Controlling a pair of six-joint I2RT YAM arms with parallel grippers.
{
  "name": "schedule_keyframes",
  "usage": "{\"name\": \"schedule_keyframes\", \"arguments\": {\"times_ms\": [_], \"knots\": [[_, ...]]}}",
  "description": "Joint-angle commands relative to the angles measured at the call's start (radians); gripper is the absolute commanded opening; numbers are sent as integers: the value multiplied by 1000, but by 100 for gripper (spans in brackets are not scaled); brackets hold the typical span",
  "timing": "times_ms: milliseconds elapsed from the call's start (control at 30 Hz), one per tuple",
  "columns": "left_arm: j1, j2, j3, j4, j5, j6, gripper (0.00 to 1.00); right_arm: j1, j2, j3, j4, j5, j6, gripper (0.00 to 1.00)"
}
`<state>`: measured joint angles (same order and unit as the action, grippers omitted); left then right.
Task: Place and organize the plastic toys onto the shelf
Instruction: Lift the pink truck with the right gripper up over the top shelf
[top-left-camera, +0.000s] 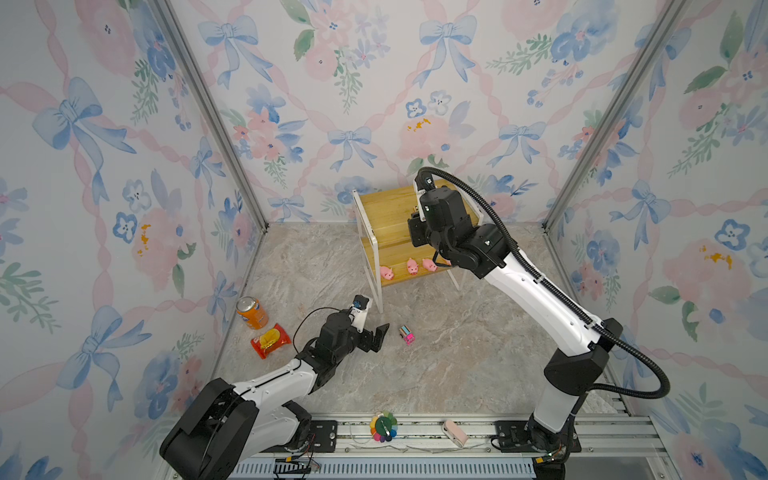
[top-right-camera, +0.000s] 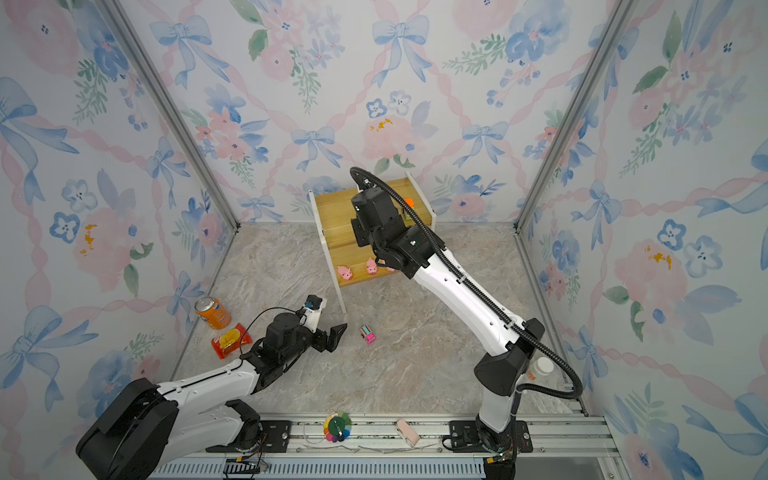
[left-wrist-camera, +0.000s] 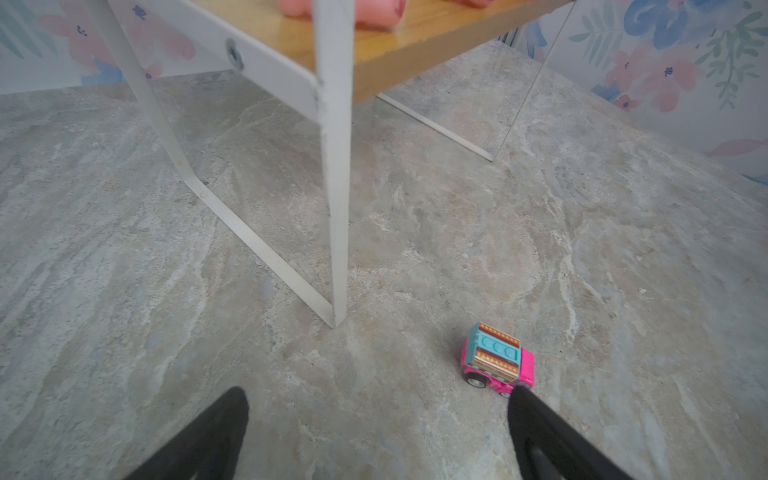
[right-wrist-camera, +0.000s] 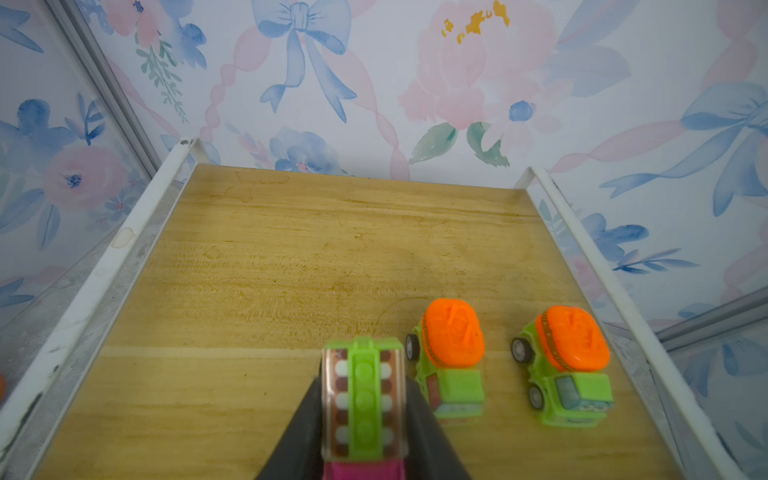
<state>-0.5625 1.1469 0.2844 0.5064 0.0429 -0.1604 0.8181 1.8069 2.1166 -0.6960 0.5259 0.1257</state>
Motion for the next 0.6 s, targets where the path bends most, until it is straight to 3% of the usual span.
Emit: {"name": "schedule_keyframes", "arguments": {"times_ms": [0,567], "knots": [[-2,-7,10,-5,11,6,98,-7,26,43,0,-21,-3,33],[-2,11,23,-6,14,5,98,-17,51,47,6,-44,-4,33]]}}
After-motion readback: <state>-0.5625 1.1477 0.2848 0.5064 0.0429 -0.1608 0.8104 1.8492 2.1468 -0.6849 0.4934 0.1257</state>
